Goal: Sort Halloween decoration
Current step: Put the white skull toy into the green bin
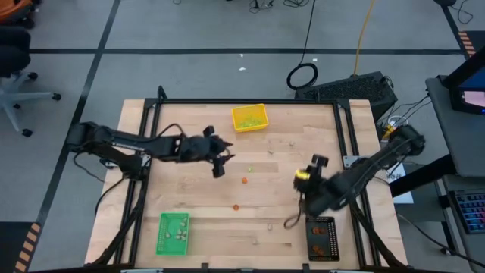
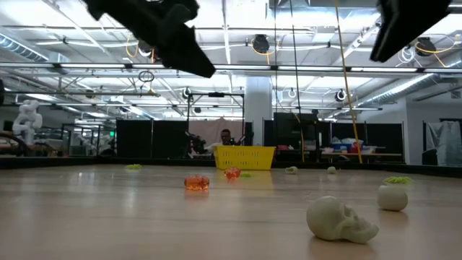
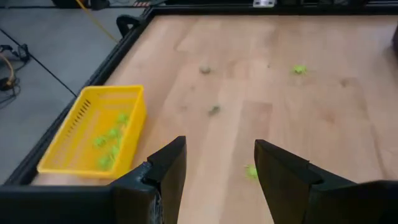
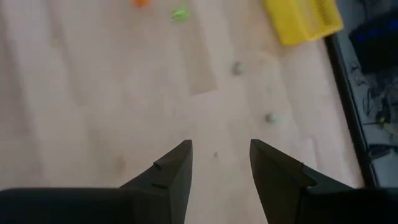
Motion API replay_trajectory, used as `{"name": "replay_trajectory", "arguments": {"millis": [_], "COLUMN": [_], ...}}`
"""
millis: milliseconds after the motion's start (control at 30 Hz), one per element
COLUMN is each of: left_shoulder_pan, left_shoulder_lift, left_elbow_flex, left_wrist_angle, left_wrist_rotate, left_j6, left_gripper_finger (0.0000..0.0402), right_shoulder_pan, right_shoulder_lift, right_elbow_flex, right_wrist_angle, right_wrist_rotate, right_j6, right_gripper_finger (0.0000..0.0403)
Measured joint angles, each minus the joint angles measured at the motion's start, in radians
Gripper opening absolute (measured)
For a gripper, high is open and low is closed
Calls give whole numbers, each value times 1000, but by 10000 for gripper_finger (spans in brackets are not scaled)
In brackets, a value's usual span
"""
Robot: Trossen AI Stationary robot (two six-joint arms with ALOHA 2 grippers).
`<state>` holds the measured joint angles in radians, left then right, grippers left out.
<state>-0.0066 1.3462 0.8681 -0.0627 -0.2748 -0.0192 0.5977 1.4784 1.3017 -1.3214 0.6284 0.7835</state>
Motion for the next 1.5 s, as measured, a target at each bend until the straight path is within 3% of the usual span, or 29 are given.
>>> {"name": "replay_trajectory", "arguments": {"millis": [167, 367, 533, 733, 1000, 1167, 1333, 1500], "left_shoulder_pan": [-90, -198, -284, -326, -329, -335, -336, -336], "left_shoulder_lift": [-44, -42, -42, -42, -42, -41, -41, -41], "left_elbow_flex": [-113, -145, -146, -146, -146, -146, -146, -146], "left_wrist_angle": [83, 102, 112, 114, 107, 107, 100, 95], "left_wrist_rotate": [-81, -215, -300, -336, -337, -336, -336, -335], "left_j6": [-73, -124, -133, -125, -130, -125, -124, -122], "left_gripper_finger": [189, 189, 189, 189, 189, 189, 189, 189], "right_shoulder_pan": [-167, -372, -517, -637, -674, -677, -676, -683], "right_shoulder_lift": [-174, -317, -341, -280, -136, -48, 19, 97], "right_elbow_flex": [-205, -507, -655, -709, -719, -719, -719, -719], "right_wrist_angle": [209, 682, 889, 904, 1089, 1138, 1191, 1222], "right_wrist_rotate": [31, 31, 24, 21, 17, 5, 67, 133], "right_j6": [-50, -172, -39, 87, 1, -26, -16, 62], "right_gripper_finger": [149, 149, 149, 149, 150, 184, 230, 243]}}
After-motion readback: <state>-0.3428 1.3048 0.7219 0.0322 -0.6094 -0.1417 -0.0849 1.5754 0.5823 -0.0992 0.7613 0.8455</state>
